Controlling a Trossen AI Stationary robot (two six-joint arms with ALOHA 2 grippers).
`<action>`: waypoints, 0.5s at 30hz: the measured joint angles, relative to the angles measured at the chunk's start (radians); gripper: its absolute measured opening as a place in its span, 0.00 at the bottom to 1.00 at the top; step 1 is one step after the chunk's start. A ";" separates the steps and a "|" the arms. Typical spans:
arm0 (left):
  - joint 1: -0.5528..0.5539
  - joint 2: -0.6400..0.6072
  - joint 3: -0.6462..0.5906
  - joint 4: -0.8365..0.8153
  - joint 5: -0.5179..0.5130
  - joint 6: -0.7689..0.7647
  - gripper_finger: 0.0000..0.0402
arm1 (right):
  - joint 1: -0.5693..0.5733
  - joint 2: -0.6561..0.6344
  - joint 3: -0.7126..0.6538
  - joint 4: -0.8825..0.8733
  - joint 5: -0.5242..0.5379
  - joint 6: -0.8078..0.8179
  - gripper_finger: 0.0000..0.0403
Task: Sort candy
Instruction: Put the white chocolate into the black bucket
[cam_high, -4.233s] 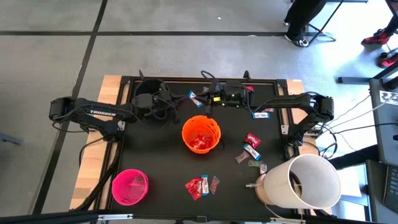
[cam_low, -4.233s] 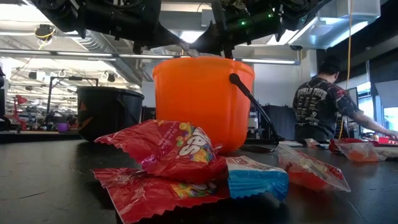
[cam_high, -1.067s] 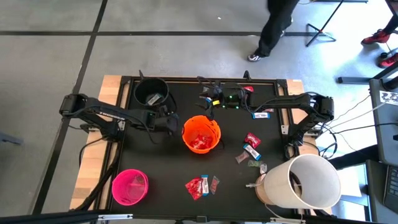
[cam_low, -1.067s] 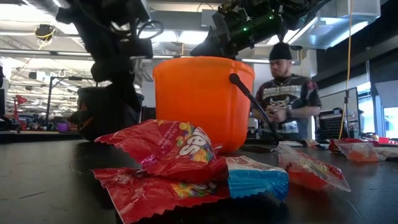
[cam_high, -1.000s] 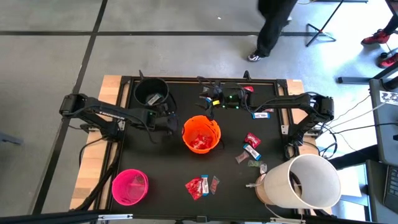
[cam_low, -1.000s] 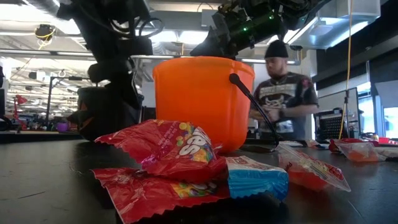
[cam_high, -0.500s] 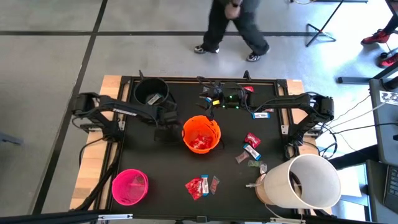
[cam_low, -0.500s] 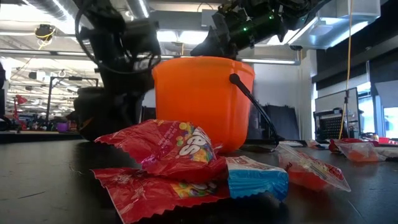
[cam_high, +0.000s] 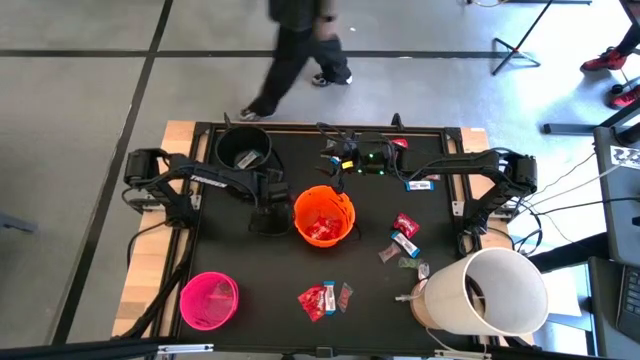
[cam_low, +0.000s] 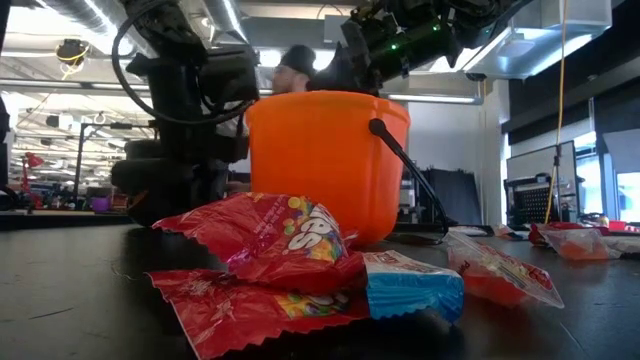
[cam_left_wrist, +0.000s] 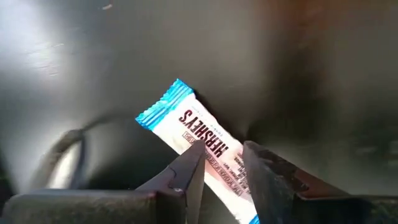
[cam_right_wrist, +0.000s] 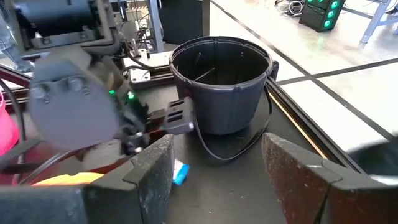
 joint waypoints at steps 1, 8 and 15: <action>-0.008 -0.006 0.000 -0.012 0.024 -0.020 0.28 | 0.000 0.000 0.000 0.000 0.000 0.000 0.59; -0.090 -0.027 0.053 -0.173 0.145 -0.244 0.27 | -0.001 0.000 0.000 0.001 0.000 -0.003 0.59; -0.144 -0.027 0.169 -0.345 0.144 -0.454 0.27 | -0.001 0.000 0.000 0.002 0.000 -0.004 0.59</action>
